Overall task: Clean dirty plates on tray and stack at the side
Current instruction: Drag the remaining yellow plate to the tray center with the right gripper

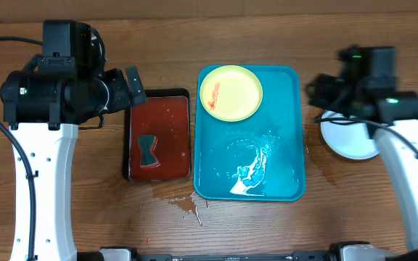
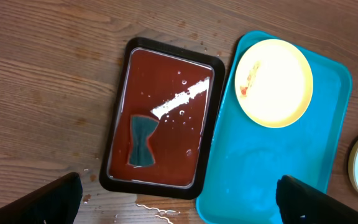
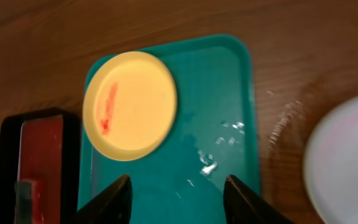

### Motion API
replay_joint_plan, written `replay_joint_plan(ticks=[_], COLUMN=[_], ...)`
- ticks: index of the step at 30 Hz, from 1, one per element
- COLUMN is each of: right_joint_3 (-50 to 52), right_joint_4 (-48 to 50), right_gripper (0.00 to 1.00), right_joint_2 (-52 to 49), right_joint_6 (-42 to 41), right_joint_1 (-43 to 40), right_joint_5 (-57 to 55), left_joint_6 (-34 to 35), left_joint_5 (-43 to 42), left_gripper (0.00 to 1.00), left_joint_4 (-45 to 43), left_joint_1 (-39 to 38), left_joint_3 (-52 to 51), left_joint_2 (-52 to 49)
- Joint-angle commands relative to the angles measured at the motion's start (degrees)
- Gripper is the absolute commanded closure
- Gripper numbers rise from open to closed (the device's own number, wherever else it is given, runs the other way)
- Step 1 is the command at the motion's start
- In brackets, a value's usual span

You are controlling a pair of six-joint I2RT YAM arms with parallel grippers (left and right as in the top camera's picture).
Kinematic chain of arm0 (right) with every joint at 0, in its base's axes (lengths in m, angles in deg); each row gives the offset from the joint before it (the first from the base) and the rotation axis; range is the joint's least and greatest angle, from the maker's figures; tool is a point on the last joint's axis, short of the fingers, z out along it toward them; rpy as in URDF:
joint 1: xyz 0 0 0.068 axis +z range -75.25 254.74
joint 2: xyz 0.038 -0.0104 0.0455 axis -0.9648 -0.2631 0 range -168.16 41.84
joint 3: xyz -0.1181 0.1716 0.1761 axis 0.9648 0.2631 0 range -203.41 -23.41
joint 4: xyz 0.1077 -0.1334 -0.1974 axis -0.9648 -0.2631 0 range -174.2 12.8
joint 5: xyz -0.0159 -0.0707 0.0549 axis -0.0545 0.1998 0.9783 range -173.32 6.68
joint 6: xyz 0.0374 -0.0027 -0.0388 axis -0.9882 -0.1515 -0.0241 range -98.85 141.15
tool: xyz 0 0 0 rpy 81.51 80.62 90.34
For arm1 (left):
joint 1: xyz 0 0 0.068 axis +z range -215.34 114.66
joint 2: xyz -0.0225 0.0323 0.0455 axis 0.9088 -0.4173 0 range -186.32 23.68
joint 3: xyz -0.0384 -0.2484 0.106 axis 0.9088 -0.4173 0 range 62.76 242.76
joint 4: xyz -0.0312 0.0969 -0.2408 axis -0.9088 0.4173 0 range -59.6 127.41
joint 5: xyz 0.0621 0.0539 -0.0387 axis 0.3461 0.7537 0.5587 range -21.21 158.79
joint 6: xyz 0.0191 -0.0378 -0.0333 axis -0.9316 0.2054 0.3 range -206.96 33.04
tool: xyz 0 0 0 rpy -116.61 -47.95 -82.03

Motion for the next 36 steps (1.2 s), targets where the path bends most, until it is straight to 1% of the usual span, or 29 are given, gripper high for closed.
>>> replay_joint_plan(ticks=[1, 6, 12, 16, 19, 20, 21, 22, 23, 24, 29, 36], right_joint_3=[2.29, 2.64, 2.64, 2.64, 2.64, 2.64, 2.64, 2.62, 2.60, 2.51, 2.45, 2.45], right_joint_4=[4.42, 13.42, 24.96, 28.61, 28.83, 28.50, 28.00, 27.56, 27.08, 26.32, 18.60, 3.30], right_gripper=[0.49, 0.47, 0.45, 0.45, 0.47, 0.53, 0.64, 0.79, 0.90, 0.96, 0.96, 0.96], right_joint_2=[-4.61, -14.27, -25.73, -30.49, -32.17, -32.24, -32.28, -32.26, -32.20, -32.06, -27.23, -13.03], right_joint_6=[2.08, 2.12, 2.12, 2.12, 2.08, 2.08, 2.08, 2.08, 2.08, 2.08, 0.13, -3.26], right_joint_1=[6.08, 11.28, 11.72, 11.72, 11.72, 11.72, 11.72, 11.72, 11.72, 11.72, 11.08, 10.45], right_joint_5=[-8.61, -15.87, -15.69, -15.69, -15.69, -15.69, -15.69, -15.69, -15.72, -15.72, -15.69, -15.23], left_joint_6=[-0.26, -0.26, -0.26, -0.26, -0.26, -0.26, -0.26, -0.26, -0.26, -0.26, -0.26, -0.26], left_joint_5=[0.42, 0.42, 0.42, 0.42, 0.42, 0.42, 0.42, 0.42, 0.42, 0.42, 0.42, 0.44], left_gripper=[0.00, 0.00, 0.00, 0.00, 0.00, 0.00, 0.00, 0.00, 0.00, 0.00, 0.00, 0.00], left_joint_4=[-0.07, -0.09, -0.09, -0.07, -0.09, -0.07, -0.09, -0.07, -0.07, -0.09, -0.09, -0.09], left_joint_1=[0.24, 0.24, 0.24, 0.24, 0.24, 0.24, 0.24, 0.24, 0.24, 0.24, 0.24, 0.24], left_joint_3=[1.05, 1.05, 1.05, 1.05, 1.05, 1.05, 1.05, 1.05, 1.05, 1.05, 1.07, 1.05], left_joint_2=[-0.09, -0.09, -0.09, -0.09, -0.09, -0.09, -0.09, -0.09, -0.09, -0.09, -0.09, -0.09])
